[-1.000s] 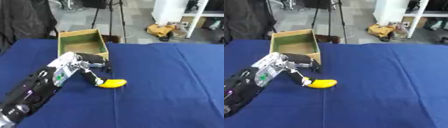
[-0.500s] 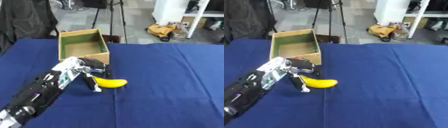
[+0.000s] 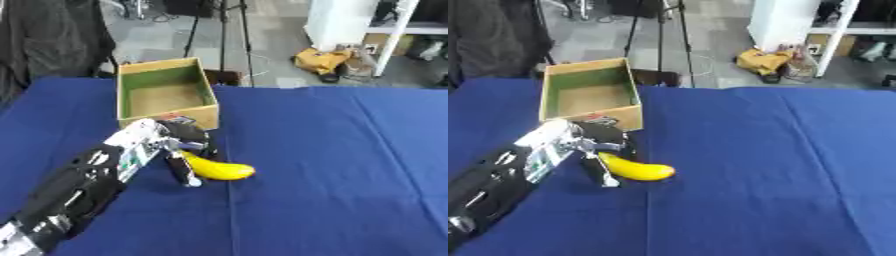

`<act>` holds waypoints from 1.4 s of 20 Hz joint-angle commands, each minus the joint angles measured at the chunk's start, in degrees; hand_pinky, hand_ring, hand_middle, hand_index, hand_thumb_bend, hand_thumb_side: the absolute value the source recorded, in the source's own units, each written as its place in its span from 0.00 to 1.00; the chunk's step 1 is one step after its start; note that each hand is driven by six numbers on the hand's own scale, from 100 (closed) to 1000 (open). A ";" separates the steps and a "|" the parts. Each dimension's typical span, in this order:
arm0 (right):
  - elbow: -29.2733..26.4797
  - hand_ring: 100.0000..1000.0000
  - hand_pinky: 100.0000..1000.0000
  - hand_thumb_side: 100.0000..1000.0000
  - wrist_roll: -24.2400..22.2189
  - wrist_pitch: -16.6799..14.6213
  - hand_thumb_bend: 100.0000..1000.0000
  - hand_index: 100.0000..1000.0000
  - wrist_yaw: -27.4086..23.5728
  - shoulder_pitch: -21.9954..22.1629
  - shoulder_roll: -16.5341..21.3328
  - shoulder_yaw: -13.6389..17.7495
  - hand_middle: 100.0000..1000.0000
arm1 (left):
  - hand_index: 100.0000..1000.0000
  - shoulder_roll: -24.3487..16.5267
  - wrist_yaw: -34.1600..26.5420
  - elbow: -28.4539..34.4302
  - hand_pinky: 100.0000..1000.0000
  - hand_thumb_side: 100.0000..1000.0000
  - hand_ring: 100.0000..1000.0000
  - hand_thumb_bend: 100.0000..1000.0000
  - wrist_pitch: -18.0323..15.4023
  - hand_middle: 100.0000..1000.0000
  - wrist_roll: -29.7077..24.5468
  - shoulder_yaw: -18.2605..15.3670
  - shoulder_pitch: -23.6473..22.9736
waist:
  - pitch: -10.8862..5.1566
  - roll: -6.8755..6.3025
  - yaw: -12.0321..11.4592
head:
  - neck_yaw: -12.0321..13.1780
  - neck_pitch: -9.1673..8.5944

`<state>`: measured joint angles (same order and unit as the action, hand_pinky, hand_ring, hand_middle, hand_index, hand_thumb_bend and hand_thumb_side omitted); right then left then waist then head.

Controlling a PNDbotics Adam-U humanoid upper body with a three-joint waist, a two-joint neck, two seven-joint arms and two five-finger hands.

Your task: Pick up objects on the table and place them in the box.

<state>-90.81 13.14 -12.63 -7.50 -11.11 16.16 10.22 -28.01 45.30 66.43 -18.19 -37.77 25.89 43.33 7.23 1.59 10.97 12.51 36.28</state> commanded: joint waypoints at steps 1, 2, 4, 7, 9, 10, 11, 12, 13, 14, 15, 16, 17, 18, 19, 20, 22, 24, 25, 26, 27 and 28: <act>-0.95 0.58 0.63 0.60 -0.14 -0.19 0.00 0.70 -0.44 -0.51 0.72 0.20 0.60 | 0.82 -0.36 0.16 0.36 0.68 0.29 0.64 0.55 -0.18 0.65 0.15 -0.63 0.83 | -0.79 0.11 0.12 | 0.12 0.55; -0.95 0.58 0.63 0.60 -0.14 -0.19 0.00 0.70 -0.44 -0.51 0.72 0.20 0.60 | 0.81 -0.36 0.14 0.36 0.67 0.29 0.63 0.54 -0.15 0.64 0.19 -0.65 0.84 | -0.79 0.10 0.12 | 0.10 0.54; -0.95 0.58 0.63 0.60 -0.15 -0.18 0.00 0.70 -0.43 -0.50 0.72 0.20 0.60 | 0.81 -0.35 0.09 0.34 0.67 0.29 0.63 0.53 -0.11 0.64 0.16 -0.64 0.84 | -0.78 0.09 0.13 | 0.08 0.50; -0.95 0.58 0.63 0.60 -0.15 -0.18 0.00 0.70 -0.43 -0.48 0.70 0.21 0.60 | 0.79 -0.28 -0.11 0.16 0.66 0.27 0.61 0.42 0.01 0.62 0.00 -0.66 0.80 | -0.79 0.11 0.14 | 0.04 0.48; -0.94 0.58 0.63 0.60 -0.15 -0.17 0.00 0.70 -0.43 -0.45 0.71 0.22 0.60 | 0.78 -0.30 -0.21 0.03 0.64 0.26 0.59 0.37 0.16 0.60 -0.03 -0.71 0.79 | -0.80 0.12 0.14 | 0.01 0.43; -0.94 0.58 0.63 0.61 -0.15 -0.17 0.00 0.70 -0.42 -0.45 0.73 0.22 0.60 | 0.78 -0.33 -0.23 -0.02 0.64 0.25 0.58 0.35 0.20 0.59 -0.07 -0.72 0.78 | -0.81 0.12 0.13 | 0.01 0.42; -0.94 0.58 0.63 0.61 -0.15 -0.17 0.00 0.70 -0.41 -0.45 0.74 0.23 0.60 | 0.77 -0.37 -0.25 -0.07 0.63 0.24 0.58 0.34 0.21 0.59 -0.15 -0.74 0.78 | -0.82 0.12 0.12 | 0.02 0.41; -0.93 0.58 0.63 0.60 -0.15 -0.17 0.00 0.70 -0.41 -0.45 0.74 0.23 0.60 | 0.77 -0.41 -0.27 -0.10 0.63 0.24 0.57 0.32 0.20 0.58 -0.26 -0.76 0.79 | -0.82 0.12 0.10 | 0.03 0.42; -0.93 0.58 0.63 0.60 -0.14 -0.16 0.00 0.70 -0.40 -0.44 0.75 0.24 0.60 | 0.76 -0.46 -0.31 -0.10 0.62 0.24 0.57 0.31 0.18 0.58 -0.35 -0.80 0.80 | -0.83 0.11 0.09 | 0.05 0.43; -0.93 0.58 0.63 0.61 -0.15 -0.16 0.00 0.70 -0.39 -0.43 0.76 0.23 0.60 | 0.75 -0.54 -0.36 -0.09 0.61 0.23 0.56 0.26 0.19 0.56 -0.38 -0.86 0.82 | -0.84 0.12 0.08 | 0.04 0.43; -0.92 0.58 0.63 0.60 -0.16 -0.15 0.00 0.70 -0.38 -0.42 0.77 0.23 0.60 | 0.75 -0.65 -0.43 -0.04 0.61 0.23 0.56 0.27 0.24 0.56 -0.37 -0.95 0.85 | -0.86 0.13 0.07 | 0.04 0.43; -0.92 0.58 0.63 0.61 -0.16 -0.15 0.00 0.70 -0.37 -0.40 0.80 0.24 0.60 | 0.74 -0.78 -0.51 0.05 0.61 0.23 0.56 0.25 0.30 0.56 -0.33 -1.05 0.90 | -0.89 0.13 0.05 | 0.04 0.43; -0.92 0.58 0.63 0.61 -0.16 -0.15 0.00 0.70 -0.37 -0.38 0.83 0.25 0.60 | 0.74 -0.96 -0.62 0.18 0.61 0.22 0.56 0.25 0.36 0.56 -0.30 -1.15 0.96 | -0.92 0.14 0.04 | 0.04 0.41; -0.91 0.58 0.63 0.61 -0.15 -0.15 0.00 0.70 -0.36 -0.36 0.86 0.27 0.60 | 0.74 -1.20 -0.75 0.37 0.61 0.22 0.56 0.24 0.42 0.55 -0.28 -1.26 1.07 | -0.95 0.14 0.02 | 0.04 0.41; -0.91 0.58 0.63 0.61 -0.13 -0.15 0.00 0.70 -0.35 -0.34 0.89 0.29 0.60 | 0.73 -1.50 -0.88 0.58 0.61 0.22 0.56 0.24 0.48 0.55 -0.30 -1.36 1.19 | -0.98 0.13 0.00 | 0.03 0.40; -0.91 0.58 0.63 0.61 -0.12 -0.15 0.00 0.70 -0.34 -0.33 0.91 0.30 0.60 | 0.73 -1.85 -1.06 0.77 0.61 0.22 0.55 0.23 0.55 0.55 -0.37 -1.46 1.33 | -1.00 0.12 -0.03 | 0.01 0.39; -0.90 0.58 0.63 0.61 -0.11 -0.15 0.00 0.70 -0.32 -0.29 0.95 0.33 0.60 | 0.73 -2.77 -1.56 1.26 0.61 0.23 0.56 0.18 0.72 0.55 -0.54 -1.79 1.67 | -1.04 0.09 -0.09 | -0.04 0.39; -0.90 0.58 0.63 0.61 -0.09 -0.15 0.00 0.70 -0.30 -0.26 1.01 0.36 0.60 | 0.73 -3.81 -2.19 1.92 0.61 0.22 0.56 0.21 0.90 0.55 -0.79 -2.24 2.04 | -1.06 0.06 -0.17 | -0.10 0.38; -0.89 0.58 0.63 0.61 -0.08 -0.15 0.00 0.70 -0.29 -0.26 1.04 0.38 0.60 | 0.73 -4.41 -2.39 2.35 0.61 0.22 0.56 0.21 0.99 0.55 -0.88 -2.47 2.29 | -1.08 0.04 -0.20 | -0.13 0.36; -0.90 0.58 0.63 0.61 -0.06 -0.15 0.00 0.70 -0.28 -0.26 1.06 0.40 0.60 | 0.73 -4.94 -2.69 2.71 0.61 0.22 0.56 0.21 1.10 0.55 -0.97 -2.69 2.51 | -1.10 0.03 -0.23 | -0.15 0.35; -0.89 0.58 0.63 0.61 -0.06 -0.15 0.00 0.70 -0.26 -0.26 1.09 0.40 0.60 | 0.73 -5.57 -3.06 3.10 0.62 0.22 0.56 0.21 1.21 0.55 -1.08 -2.91 2.81 | -1.12 0.02 -0.24 | -0.18 0.33; -0.90 0.58 0.63 0.61 -0.06 -0.15 0.00 0.70 -0.25 -0.26 1.11 0.40 0.60 | 0.72 -6.15 -3.44 3.47 0.61 0.22 0.56 0.21 1.37 0.55 -1.16 -3.17 3.09 | -1.13 0.02 -0.27 | -0.22 0.30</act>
<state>-90.80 13.14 -12.63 -7.51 -11.03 16.07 10.24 -31.95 42.44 68.50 -17.06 -38.83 23.88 44.92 7.03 1.57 10.68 12.45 36.29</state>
